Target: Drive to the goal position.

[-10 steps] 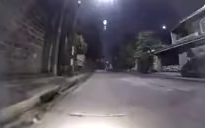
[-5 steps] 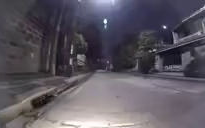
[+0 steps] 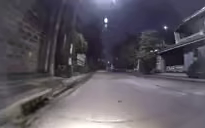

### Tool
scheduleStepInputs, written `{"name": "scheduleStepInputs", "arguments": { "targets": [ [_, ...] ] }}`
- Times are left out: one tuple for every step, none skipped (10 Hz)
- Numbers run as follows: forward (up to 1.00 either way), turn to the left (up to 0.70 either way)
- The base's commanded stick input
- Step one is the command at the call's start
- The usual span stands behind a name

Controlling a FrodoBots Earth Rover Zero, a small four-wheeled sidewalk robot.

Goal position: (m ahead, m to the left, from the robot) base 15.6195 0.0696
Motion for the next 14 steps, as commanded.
{"name": "scheduleStepInputs", "arguments": {
  "targets": [
    [0.50,0.00],
    [0.50,0.00],
    [0.50,0.00],
    [0.50,0.00],
    [0.50,0.00],
    [0.50,0.00],
    [0.50,0.00],
    [0.50,0.00],
    [0.50,0.00],
    [0.50,0.00],
    [0.50,0.00],
    [0.50,0.00],
    [0.50,0.00],
    [0.50,0.00]
  ]
}}
